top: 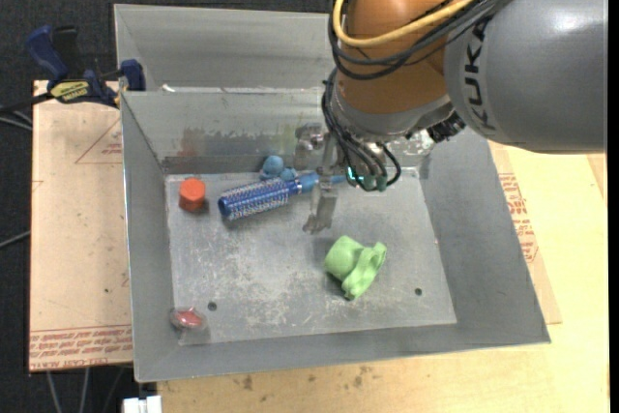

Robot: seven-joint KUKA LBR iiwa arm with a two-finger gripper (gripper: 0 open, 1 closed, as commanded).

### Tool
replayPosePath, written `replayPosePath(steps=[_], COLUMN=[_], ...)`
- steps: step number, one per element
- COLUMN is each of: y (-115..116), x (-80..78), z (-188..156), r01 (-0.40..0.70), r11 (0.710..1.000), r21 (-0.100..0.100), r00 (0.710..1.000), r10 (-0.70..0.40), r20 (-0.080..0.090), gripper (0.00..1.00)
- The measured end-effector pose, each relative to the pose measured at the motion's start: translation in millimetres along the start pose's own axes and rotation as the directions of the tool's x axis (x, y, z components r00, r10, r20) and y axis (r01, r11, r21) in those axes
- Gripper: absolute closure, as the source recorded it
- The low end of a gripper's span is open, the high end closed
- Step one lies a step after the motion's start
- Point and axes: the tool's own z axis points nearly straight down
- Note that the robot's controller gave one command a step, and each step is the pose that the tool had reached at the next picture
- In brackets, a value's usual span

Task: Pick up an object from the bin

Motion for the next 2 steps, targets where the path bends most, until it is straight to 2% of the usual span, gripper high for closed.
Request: replayPosePath(steps=[1, 2], y=[-23.6, 41.2], x=[19.5, -35.8], z=[66.6, 88.4], r01=[0.185, 0.215], r11=[0.983, 0.977], r21=[0.001, -0.002], r00=[0.983, 0.977], r10=[-0.185, -0.215], r20=[0.001, 0.011], gripper=[0.0, 0.0])
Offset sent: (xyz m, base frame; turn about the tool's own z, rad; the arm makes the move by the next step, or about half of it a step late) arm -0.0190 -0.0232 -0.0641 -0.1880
